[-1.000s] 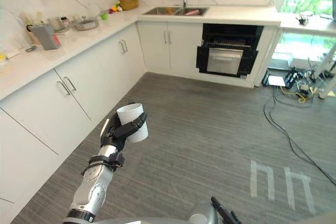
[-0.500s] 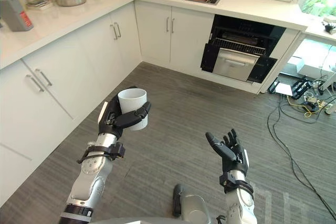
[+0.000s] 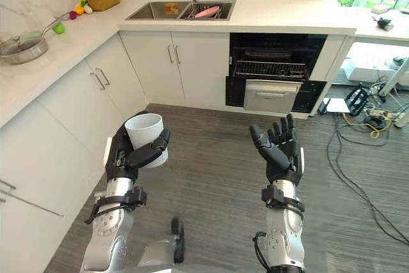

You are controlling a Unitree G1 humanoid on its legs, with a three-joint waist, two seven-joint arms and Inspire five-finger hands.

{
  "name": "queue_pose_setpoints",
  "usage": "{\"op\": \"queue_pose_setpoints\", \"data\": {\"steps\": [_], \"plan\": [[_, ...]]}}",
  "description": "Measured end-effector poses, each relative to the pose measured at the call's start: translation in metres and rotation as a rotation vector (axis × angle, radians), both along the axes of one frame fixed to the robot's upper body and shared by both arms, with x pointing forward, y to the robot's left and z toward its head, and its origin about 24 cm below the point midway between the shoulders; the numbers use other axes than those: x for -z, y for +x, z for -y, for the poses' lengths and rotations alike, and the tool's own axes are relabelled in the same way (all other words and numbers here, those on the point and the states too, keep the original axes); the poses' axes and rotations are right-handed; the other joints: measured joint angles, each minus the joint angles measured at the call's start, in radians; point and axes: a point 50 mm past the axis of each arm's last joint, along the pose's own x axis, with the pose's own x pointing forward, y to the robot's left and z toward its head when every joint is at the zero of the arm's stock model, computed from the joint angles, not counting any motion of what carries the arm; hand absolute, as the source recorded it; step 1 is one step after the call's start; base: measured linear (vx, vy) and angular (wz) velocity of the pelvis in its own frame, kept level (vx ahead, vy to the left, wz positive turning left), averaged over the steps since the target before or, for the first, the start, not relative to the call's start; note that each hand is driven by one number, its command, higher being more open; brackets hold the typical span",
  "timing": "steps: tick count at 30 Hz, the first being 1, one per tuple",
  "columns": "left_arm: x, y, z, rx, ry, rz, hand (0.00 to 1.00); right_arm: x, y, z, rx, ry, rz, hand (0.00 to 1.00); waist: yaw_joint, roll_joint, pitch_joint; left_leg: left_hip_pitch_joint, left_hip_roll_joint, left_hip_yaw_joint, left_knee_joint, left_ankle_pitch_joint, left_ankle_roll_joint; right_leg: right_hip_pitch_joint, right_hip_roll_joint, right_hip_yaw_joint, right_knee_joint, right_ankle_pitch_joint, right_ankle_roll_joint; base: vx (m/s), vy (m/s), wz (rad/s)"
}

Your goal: Walk over to the sink, pick up the cup, carry it to the dishwasher, place the cup inside the dishwasher, then close the dishwasher door

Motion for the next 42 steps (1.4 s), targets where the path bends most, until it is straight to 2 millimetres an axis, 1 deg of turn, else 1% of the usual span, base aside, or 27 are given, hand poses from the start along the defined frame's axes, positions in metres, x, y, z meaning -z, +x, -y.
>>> {"op": "queue_pose_setpoints", "data": {"steps": [2, 3, 5, 6, 7, 10, 12, 14, 16, 17, 18, 19, 21, 22, 24, 25, 27, 28, 30, 31, 33, 34, 35, 36, 37, 39, 42], "plan": [[0.003, -0.002, -0.011, -0.067, -0.022, -0.011, 0.0, 0.006, 0.0, -0.004, -0.013, 0.002, -0.031, 1.0, 0.009, -0.024, -0.015, 0.007, -0.043, -0.003, 0.066, 0.007, 0.022, -0.061, -0.056, -0.021, 0.174, -0.004, -0.004, 0.62, 0.255, -0.51], [0.003, -0.003, -0.015, -0.097, -0.031, -0.005, 0.0, 0.006, 0.002, -0.006, -0.021, 0.003, -0.03, 1.0, 0.012, -0.04, -0.017, 0.03, -0.072, 0.008, 0.065, -0.009, 0.061, -0.11, -0.092, -0.033, 0.294, 0.007, 0.022, 0.63, 0.264, -0.55], [0.0, -0.002, -0.022, -0.118, -0.013, 0.006, 0.0, 0.007, 0.004, -0.008, -0.029, 0.013, -0.037, 1.0, 0.008, -0.103, -0.019, 0.141, -0.17, 0.059, 0.05, -0.071, 0.175, -0.219, -0.231, -0.069, 0.628, 0.161, 0.245, 0.64, 0.242, -0.32], [-0.001, -0.001, -0.021, -0.108, -0.007, 0.01, 0.0, 0.008, 0.004, -0.008, -0.029, 0.015, -0.04, 1.0, 0.004, -0.116, -0.019, 0.173, -0.194, 0.06, 0.046, -0.091, 0.184, -0.237, -0.26, -0.073, 0.7, 0.235, 0.252, 0.61, 0.173, 0.1], [-0.003, 0.0, -0.017, -0.091, -0.008, 0.017, 0.0, 0.008, 0.003, -0.007, -0.028, 0.01, -0.043, 1.0, -0.012, -0.123, -0.02, 0.232, -0.216, 0.051, 0.039, -0.134, 0.208, -0.287, -0.303, -0.099, 0.842, 0.298, 0.212, 0.55, 0.12, 0.14], [-0.01, 0.005, -0.008, -0.058, -0.021, 0.051, 0.0, 0.009, 0.001, -0.01, -0.06, -0.015, -0.043, 1.0, -0.039, -0.088, -0.001, 0.379, -0.194, 0.012, -0.017, -0.184, 0.193, -0.474, -0.326, -0.23, 1.051, 0.161, 0.046, 0.48, 0.061, 0.22], [-0.016, 0.01, -0.007, -0.046, -0.014, 0.081, 0.0, 0.005, 0.001, -0.011, -0.075, -0.017, -0.015, 1.0, -0.055, -0.08, 0.004, 0.429, -0.168, -0.01, -0.052, -0.203, 0.175, -0.595, -0.295, -0.274, 0.913, 0.114, 0.044, 0.5, -0.069, 0.33], [-0.022, 0.014, -0.008, -0.032, 0.009, 0.106, 0.0, -0.006, 0.001, -0.009, -0.087, -0.025, 0.036, 1.0, -0.066, -0.077, 0.006, 0.454, -0.135, -0.028, -0.067, -0.237, 0.157, -0.646, -0.217, -0.3, 0.535, 0.13, 0.069, 0.41, -0.147, 0.26], [-0.021, 0.015, -0.012, -0.013, 0.046, 0.097, 0.0, -0.017, -0.002, -0.004, -0.082, -0.044, 0.083, 1.0, -0.063, -0.107, -0.009, 0.516, -0.142, -0.042, -0.057, -0.309, 0.106, -0.62, -0.156, -0.306, 0.101, 0.285, 0.097, 0.48, -0.223, 0.15], [-0.019, 0.015, -0.011, -0.01, 0.046, 0.088, 0.0, -0.019, -0.003, -0.002, -0.08, -0.056, 0.09, 1.0, -0.07, -0.114, -0.014, 0.536, -0.143, -0.059, -0.043, -0.334, 0.096, -0.608, -0.152, -0.284, 0.11, 0.373, 0.053, 0.56, -0.261, 0.41], [-0.012, 0.015, -0.005, -0.002, 0.023, 0.059, 0.0, -0.021, -0.004, 0.008, -0.071, -0.093, 0.088, 1.0, -0.085, -0.076, -0.02, 0.573, -0.116, -0.084, -0.027, -0.39, 0.102, -0.593, -0.128, -0.287, 0.174, 0.372, -0.009, 0.58, -0.212, 0.35], [-0.008, 0.014, 0.002, 0.012, 0.002, 0.044, 0.0, -0.025, -0.004, 0.015, -0.055, -0.117, 0.09, 1.0, -0.078, -0.027, -0.041, 0.575, -0.079, -0.087, 0.007, -0.403, 0.097, -0.608, -0.102, -0.296, 0.234, 0.3, -0.017, 0.57, -0.181, 0.19], [-0.007, 0.014, 0.009, 0.037, -0.005, 0.038, 0.0, -0.026, -0.002, 0.017, -0.033, -0.111, 0.091, 1.0, -0.075, -0.014, -0.043, 0.505, -0.047, -0.086, 0.194, -0.396, 0.092, -0.6, -0.094, -0.304, 0.276, 0.236, -0.027, 0.5, -0.199, 0.04], [-0.005, 0.014, 0.015, 0.063, -0.013, 0.029, 0.0, -0.025, -0.003, 0.017, -0.018, -0.103, 0.081, 1.0, -0.075, -0.006, -0.023, 0.396, 0.022, -0.067, 0.498, -0.303, 0.053, -0.534, -0.071, -0.323, 0.271, 0.188, -0.036, 0.58, -0.274, 0.15], [-0.001, 0.011, 0.022, 0.092, -0.026, 0.012, 0.0, -0.025, -0.004, 0.016, -0.013, -0.099, 0.083, 1.0, -0.072, 0.013, 0.0, 0.299, 0.106, -0.062, 0.778, -0.156, 0.029, -0.428, -0.029, -0.331, 0.232, 0.155, -0.044, 0.55, -0.179, 0.02], [0.003, 0.009, 0.025, 0.125, -0.026, -0.009, 0.0, -0.026, -0.004, 0.015, 0.001, -0.089, 0.088, 1.0, -0.069, 0.017, 0.002, 0.203, 0.146, -0.054, 0.95, -0.166, 0.045, -0.337, -0.01, -0.331, 0.174, 0.138, -0.052, 0.5, -0.086, -0.1], [0.003, 0.009, 0.026, 0.147, -0.027, -0.008, 0.0, -0.031, -0.005, 0.016, 0.017, -0.092, 0.118, 1.0, -0.064, 0.009, 0.0, 0.131, 0.156, 0.009, 0.939, -0.193, 0.062, -0.26, -0.014, -0.319, 0.103, 0.137, -0.047, 0.52, -0.061, -0.22], [0.001, 0.011, 0.026, 0.151, -0.041, 0.002, 0.0, -0.039, -0.004, 0.016, 0.022, -0.1, 0.155, 1.0, -0.055, 0.008, -0.004, 0.089, 0.165, 0.082, 0.797, -0.224, 0.077, -0.216, -0.028, -0.295, 0.054, 0.152, -0.022, 0.65, -0.014, -0.44], [0.0, 0.013, 0.024, 0.144, -0.052, 0.008, 0.0, -0.042, 0.001, 0.015, 0.024, -0.099, 0.17, 1.0, -0.052, 0.002, -0.005, 0.084, 0.132, 0.099, 0.525, -0.228, 0.067, -0.185, -0.055, -0.263, 0.027, 0.156, -0.013, 0.58, 0.065, -0.55], [-0.001, 0.013, 0.023, 0.141, -0.054, 0.011, 0.0, -0.044, 0.003, 0.015, 0.036, -0.094, 0.172, 1.0, -0.052, -0.005, -0.009, 0.105, 0.078, 0.065, 0.178, -0.192, 0.044, -0.182, -0.088, -0.225, 0.024, 0.155, -0.002, 0.46, 0.177, -0.67], [-0.002, 0.013, 0.024, 0.15, -0.052, 0.018, 0.0, -0.045, 0.004, 0.017, 0.051, -0.096, 0.164, 1.0, -0.053, -0.003, -0.011, 0.125, 0.049, 0.013, -0.091, -0.062, 0.035, -0.179, -0.112, -0.185, 0.039, 0.135, 0.038, 0.46, 0.236, -0.67], [-0.004, 0.013, 0.025, 0.169, -0.051, 0.028, 0.0, -0.045, 0.003, 0.021, 0.063, -0.106, 0.153, 1.0, -0.059, 0.008, -0.017, 0.129, 0.047, 0.003, -0.161, 0.115, 0.059, -0.159, -0.127, -0.166, 0.052, 0.09, 0.108, 0.38, 0.231, -0.52], [-0.004, 0.013, 0.027, 0.18, -0.056, 0.027, 0.0, -0.045, 0.001, 0.024, 0.069, -0.118, 0.145, 1.0, -0.061, 0.023, -0.027, 0.13, 0.054, 0.004, -0.154, 0.237, 0.084, -0.143, -0.131, -0.162, 0.053, 0.061, 0.138, 0.51, 0.359, -0.43], [-0.001, 0.014, 0.027, 0.204, -0.048, 0.014, 0.0, -0.035, -0.001, 0.024, 0.085, -0.097, 0.104, 1.0, -0.078, -0.021, -0.044, 0.156, 0.02, 0.038, -0.13, 0.135, 0.061, -0.116, -0.186, -0.165, 0.054, 0.017, 0.165, 0.45, 0.352, -0.33], [0.0, 0.015, 0.024, 0.216, -0.025, 0.005, 0.0, -0.027, -0.002, 0.02, 0.089, -0.054, 0.077, 1.0, -0.084, -0.059, -0.043, 0.166, -0.013, 0.063, -0.122, 0.104, 0.078, -0.124, -0.23, -0.169, 0.066, 0.027, 0.178, 0.42, 0.336, -0.27], [0.001, 0.016, 0.02, 0.223, -0.012, -0.002, 0.0, -0.022, -0.005, 0.013, 0.1, -0.004, 0.067, 1.0, -0.092, -0.085, -0.042, 0.166, -0.054, 0.086, -0.103, 0.064, 0.097, -0.123, -0.28, -0.179, 0.063, 0.053, 0.214, 0.3, 0.221, -0.17], [-0.003, 0.02, 0.035, 0.285, -0.024, 0.022, 0.0, -0.013, -0.015, 0.018, 0.135, -0.002, 0.013, 1.0, -0.098, -0.084, -0.042, 0.188, -0.114, 0.071, -0.096, 0.014, 0.11, -0.12, -0.328, -0.184, 0.135, 0.1, 0.259, 0.23, 0.216, 0.31]]}}
